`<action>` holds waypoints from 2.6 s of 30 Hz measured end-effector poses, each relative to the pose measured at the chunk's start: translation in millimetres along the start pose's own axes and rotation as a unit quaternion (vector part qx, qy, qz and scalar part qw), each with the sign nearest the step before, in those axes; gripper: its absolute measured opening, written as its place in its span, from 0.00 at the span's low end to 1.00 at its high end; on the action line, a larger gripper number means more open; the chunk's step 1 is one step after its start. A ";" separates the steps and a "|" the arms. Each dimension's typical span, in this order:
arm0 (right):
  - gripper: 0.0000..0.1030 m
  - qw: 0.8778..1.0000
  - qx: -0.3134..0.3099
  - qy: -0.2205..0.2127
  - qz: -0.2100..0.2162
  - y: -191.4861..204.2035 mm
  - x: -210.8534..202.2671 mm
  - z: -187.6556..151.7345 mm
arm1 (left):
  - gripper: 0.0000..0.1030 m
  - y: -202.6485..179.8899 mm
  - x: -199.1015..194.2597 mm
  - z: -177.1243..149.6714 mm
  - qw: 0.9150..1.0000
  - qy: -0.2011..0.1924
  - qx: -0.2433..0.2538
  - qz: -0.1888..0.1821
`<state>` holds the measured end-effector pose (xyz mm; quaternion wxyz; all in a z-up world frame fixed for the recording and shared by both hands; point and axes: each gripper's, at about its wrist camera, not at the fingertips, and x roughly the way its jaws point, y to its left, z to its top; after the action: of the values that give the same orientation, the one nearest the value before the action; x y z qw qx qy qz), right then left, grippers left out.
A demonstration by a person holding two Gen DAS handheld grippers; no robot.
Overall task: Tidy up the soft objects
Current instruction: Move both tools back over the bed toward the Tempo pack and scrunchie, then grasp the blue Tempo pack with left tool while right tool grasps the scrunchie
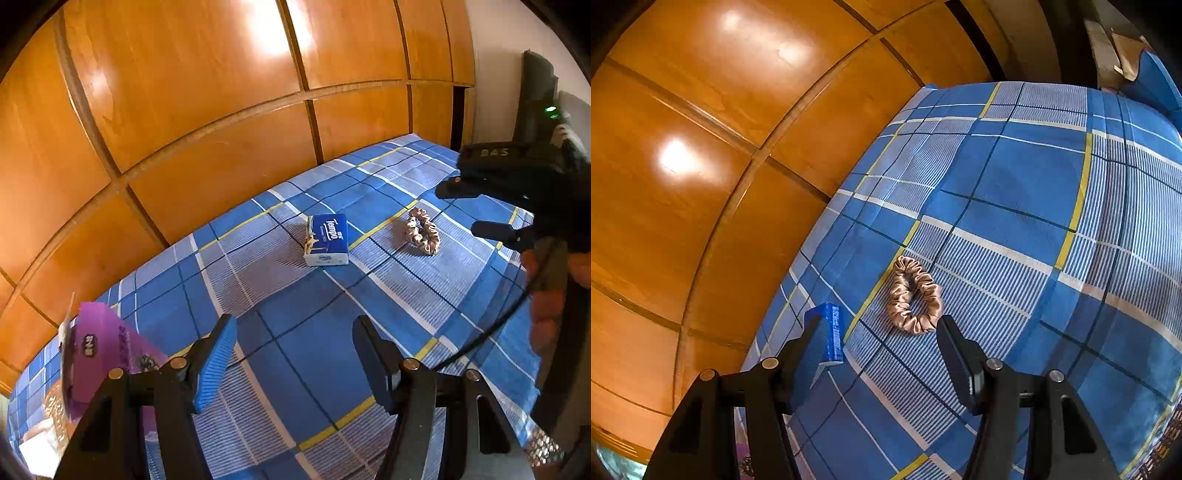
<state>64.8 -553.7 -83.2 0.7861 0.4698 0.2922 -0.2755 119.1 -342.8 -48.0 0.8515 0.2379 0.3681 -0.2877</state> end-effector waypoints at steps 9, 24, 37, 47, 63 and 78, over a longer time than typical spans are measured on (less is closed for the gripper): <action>0.60 0.999 0.031 -0.001 0.017 -8.0 -3.8 2.6 | 0.64 -6.0 31.0 10.4 1.000 0.017 0.003 0.002; 0.60 0.996 0.079 0.003 0.050 -22.4 -4.6 6.2 | 0.83 -19.0 111.2 55.4 0.998 0.045 -0.008 -0.041; 0.60 0.996 0.074 0.027 0.047 -20.3 5.7 3.5 | 0.61 -20.8 198.1 86.1 0.993 0.102 0.002 -0.063; 0.60 0.999 0.033 0.042 0.007 -9.2 12.4 -0.8 | 0.51 2.2 141.8 23.3 0.989 0.110 -0.049 -0.089; 0.31 0.932 -0.258 0.134 -0.216 32.8 108.8 11.7 | 0.51 18.2 56.1 -80.9 0.992 0.077 -0.073 -0.073; 0.16 0.886 -0.388 0.235 -0.099 75.4 93.6 -95.0 | 0.50 39.6 28.5 -106.6 0.988 0.087 -0.104 -0.077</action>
<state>162.5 -452.5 -143.7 0.7825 0.1471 0.5970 -0.0979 109.2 -257.5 -127.7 0.8118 0.1427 0.4857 -0.2910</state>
